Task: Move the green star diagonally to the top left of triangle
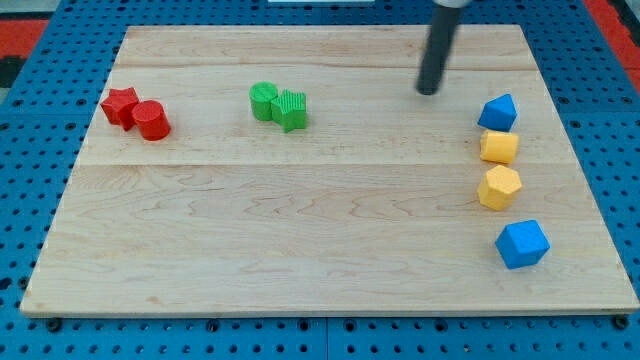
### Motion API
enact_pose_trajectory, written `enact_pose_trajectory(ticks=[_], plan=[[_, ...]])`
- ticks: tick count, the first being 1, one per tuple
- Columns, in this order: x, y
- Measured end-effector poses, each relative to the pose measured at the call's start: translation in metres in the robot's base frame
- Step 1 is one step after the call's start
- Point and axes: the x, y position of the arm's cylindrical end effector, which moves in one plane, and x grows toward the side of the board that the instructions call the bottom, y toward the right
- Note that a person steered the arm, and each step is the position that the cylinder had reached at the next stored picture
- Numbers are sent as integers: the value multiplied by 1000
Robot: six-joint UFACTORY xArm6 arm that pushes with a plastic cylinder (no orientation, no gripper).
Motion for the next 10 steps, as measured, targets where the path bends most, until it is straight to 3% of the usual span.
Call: enact_pose_trajectory(ticks=[2,3,4,5,7,8,9,10], plan=[[-53,-80],[-58,-171],[-22,-207],[41,-197],[74,-135],[81,-112],[35,-78],[21,-73]])
